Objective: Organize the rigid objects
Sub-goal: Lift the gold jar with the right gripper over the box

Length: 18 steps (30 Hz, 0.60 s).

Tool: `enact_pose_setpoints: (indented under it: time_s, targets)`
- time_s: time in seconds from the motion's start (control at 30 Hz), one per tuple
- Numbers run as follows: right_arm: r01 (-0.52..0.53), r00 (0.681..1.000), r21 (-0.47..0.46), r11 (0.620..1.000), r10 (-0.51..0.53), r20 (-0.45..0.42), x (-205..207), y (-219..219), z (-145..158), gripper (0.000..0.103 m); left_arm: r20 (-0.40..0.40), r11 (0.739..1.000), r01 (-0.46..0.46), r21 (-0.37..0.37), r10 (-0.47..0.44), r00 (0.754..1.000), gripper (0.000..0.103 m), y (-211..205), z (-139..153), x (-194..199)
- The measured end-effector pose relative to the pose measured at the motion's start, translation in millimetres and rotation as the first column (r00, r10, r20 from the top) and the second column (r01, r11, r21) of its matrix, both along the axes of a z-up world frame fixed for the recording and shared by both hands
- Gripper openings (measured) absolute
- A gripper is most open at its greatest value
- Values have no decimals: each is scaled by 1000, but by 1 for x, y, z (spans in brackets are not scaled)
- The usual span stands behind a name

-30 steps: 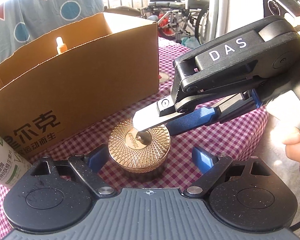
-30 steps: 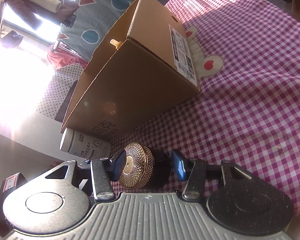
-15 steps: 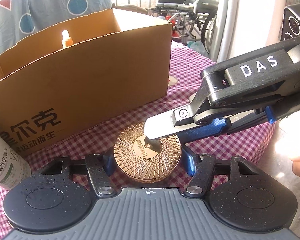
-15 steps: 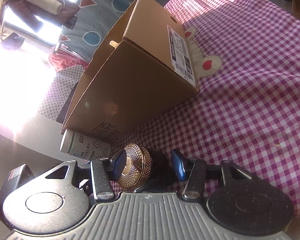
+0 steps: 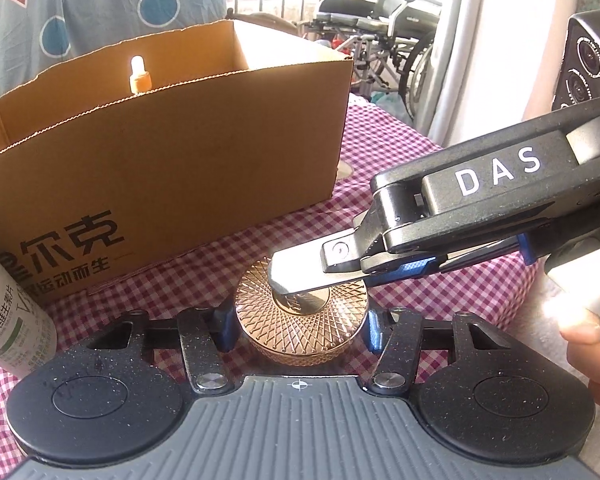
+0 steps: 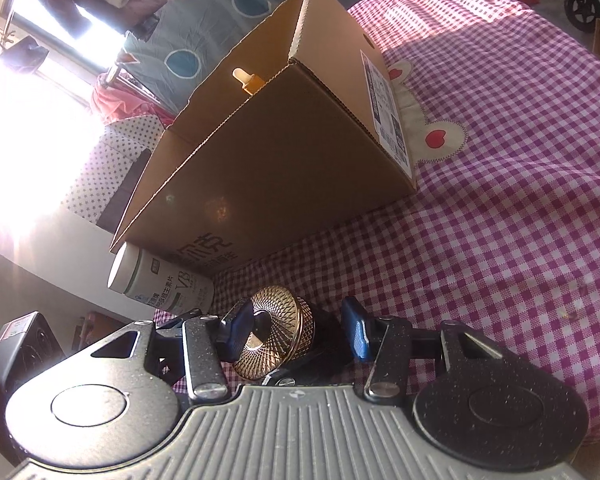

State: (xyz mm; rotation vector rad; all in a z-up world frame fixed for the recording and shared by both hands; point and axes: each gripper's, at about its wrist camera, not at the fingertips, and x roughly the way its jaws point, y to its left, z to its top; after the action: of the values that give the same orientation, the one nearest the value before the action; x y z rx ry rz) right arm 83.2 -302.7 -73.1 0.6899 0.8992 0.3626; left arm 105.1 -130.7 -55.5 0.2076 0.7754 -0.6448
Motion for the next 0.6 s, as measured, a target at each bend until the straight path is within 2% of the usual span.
enact_pose_setpoints:
  time_s: [0.33,0.6]
  targets:
    - [-18,999,-29,999,19,40,-2,23,23,51,24,999,-17,-29,18,1000,56,19,17,-13]
    - [-68,981,-73,995,80,179,6,44,82,51,123,995,-64,-72,72,990,56,39,70,-21]
